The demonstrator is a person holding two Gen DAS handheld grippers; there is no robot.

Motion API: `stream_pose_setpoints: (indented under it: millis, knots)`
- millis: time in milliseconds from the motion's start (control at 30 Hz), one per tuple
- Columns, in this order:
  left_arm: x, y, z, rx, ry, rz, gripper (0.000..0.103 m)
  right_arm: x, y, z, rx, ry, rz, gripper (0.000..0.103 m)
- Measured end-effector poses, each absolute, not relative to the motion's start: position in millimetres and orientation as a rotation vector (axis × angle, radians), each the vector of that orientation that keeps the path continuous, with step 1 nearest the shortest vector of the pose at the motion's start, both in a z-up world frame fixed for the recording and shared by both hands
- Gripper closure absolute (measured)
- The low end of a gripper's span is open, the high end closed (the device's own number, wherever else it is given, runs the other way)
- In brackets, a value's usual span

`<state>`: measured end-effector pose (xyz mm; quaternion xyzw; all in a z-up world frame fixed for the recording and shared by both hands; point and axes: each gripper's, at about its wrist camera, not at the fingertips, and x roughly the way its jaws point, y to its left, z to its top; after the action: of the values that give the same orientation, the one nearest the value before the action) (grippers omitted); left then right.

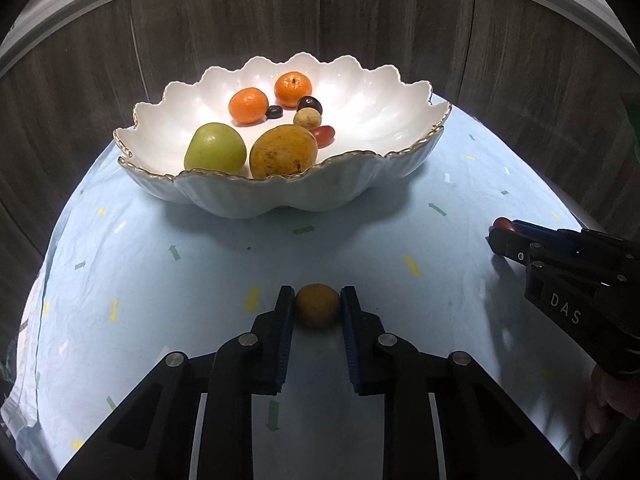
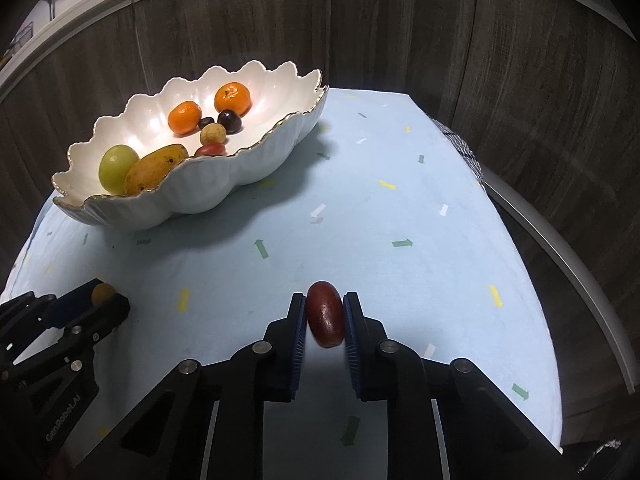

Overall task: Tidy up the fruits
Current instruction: 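Lift and carry the brown fruit and red date over the bowl with both tools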

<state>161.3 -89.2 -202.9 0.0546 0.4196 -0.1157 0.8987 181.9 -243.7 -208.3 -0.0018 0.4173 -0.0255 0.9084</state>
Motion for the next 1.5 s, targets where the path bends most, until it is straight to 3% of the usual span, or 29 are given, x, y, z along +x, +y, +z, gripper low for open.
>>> stream_pose_setpoints:
  millis: [767,1500]
  knots:
    - [154.1,-80.2,-194.4,0.083,0.873,-0.236,0.080,175.8,-239.6,-192.7,0.000,0.826,-0.038,0.084]
    - [152.4,-63.8,-138.1,0.055,0.799,-0.198,0.080,166.4,-218.8,-141.7,-0.009,0.735,0.007,0.084]
